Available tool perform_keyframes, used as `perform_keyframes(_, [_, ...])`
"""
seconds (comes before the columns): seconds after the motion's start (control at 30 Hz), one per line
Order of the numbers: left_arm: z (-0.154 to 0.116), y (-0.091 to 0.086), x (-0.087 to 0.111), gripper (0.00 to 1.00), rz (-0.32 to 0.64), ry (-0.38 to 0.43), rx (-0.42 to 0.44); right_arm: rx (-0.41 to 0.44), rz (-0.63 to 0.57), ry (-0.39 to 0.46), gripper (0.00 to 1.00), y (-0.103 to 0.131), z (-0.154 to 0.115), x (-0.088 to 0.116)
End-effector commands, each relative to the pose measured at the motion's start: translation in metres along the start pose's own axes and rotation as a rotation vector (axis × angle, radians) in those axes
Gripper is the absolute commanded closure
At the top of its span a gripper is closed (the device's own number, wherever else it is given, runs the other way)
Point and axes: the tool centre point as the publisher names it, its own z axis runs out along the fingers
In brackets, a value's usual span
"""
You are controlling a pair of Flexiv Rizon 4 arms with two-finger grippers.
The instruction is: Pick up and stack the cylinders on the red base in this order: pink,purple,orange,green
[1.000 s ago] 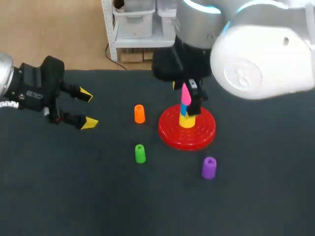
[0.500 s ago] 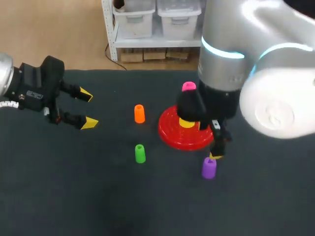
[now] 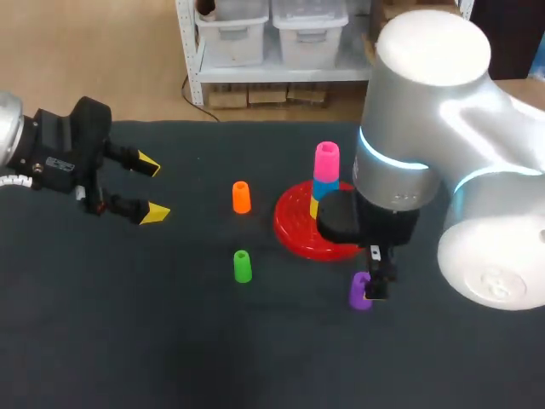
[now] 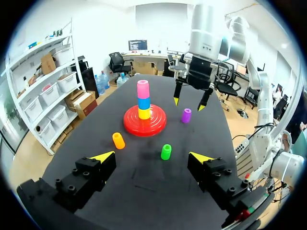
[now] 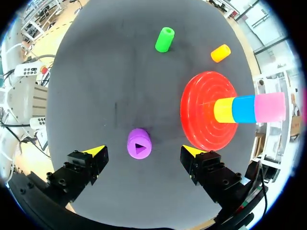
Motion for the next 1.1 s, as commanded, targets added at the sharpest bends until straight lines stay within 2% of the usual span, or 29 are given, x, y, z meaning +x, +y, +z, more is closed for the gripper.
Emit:
perform_keyframes(0.03, [0.0,0.0,0.002,0.0,0.003,-0.005,-0.001,-0.045,-0.005,0.001,0.0,-0.005,0.004,-0.003])
perform_keyframes(0.33, [0.0,0.0,0.002,0.0,0.003,-0.005,-0.001,-0.097,-0.013,0.01,0.0,-0.006,0.011,-0.006])
perform_keyframes(0.4, [0.0,0.0,0.002,0.0,0.003,-0.005,-0.001,-0.101,-0.012,0.011,0.1,-0.006,0.013,-0.006])
perform_keyframes(0.5, [0.0,0.0,0.002,0.0,0.003,-0.005,-0.001,-0.106,-0.012,0.012,0.14,-0.005,0.014,-0.006])
perform_keyframes(0.53, [0.0,0.0,0.002,0.0,0.003,-0.005,-0.001,-0.106,-0.012,0.013,0.18,-0.004,0.015,-0.006])
perform_keyframes(0.63, [0.0,0.0,0.002,0.0,0.003,-0.005,-0.001,-0.108,-0.009,0.014,0.37,-0.001,0.017,-0.006])
perform_keyframes(0.67, [0.0,0.0,0.002,0.0,0.003,-0.005,-0.001,-0.109,-0.006,0.014,0.51,0.0,0.017,-0.005])
perform_keyframes(0.7, [0.0,0.0,0.002,0.0,0.003,-0.005,-0.001,-0.11,-0.004,0.014,0.55,0.0,0.018,-0.005])
perform_keyframes(0.83, [0.0,0.0,0.002,0.0,0.003,-0.005,-0.001,-0.112,0.011,0.018,0.62,0.003,0.021,-0.001])
perform_keyframes(0.93, [0.0,0.0,0.002,0.0,0.003,-0.005,-0.001,-0.114,0.016,0.02,0.72,0.005,0.022,0.001])
perform_keyframes(0.97, [0.0,0.0,0.002,0.0,0.003,-0.005,-0.001,-0.115,0.018,0.021,0.78,0.006,0.022,0.002])
perform_keyframes(1.0, [0.0,0.0,0.002,0.0,0.003,-0.005,-0.001,-0.109,0.024,0.021,0.94,0.006,0.021,0.002])
perform_keyframes(1.03, [0.0,0.0,0.002,0.0,0.003,-0.005,-0.001,-0.104,0.028,0.016,1.0,0.006,0.019,0.003])
perform_keyframes(1.1, [0.0,0.0,0.002,0.0,0.003,-0.005,-0.001,-0.079,0.034,0.013,1.0,0.002,0.009,0.003])
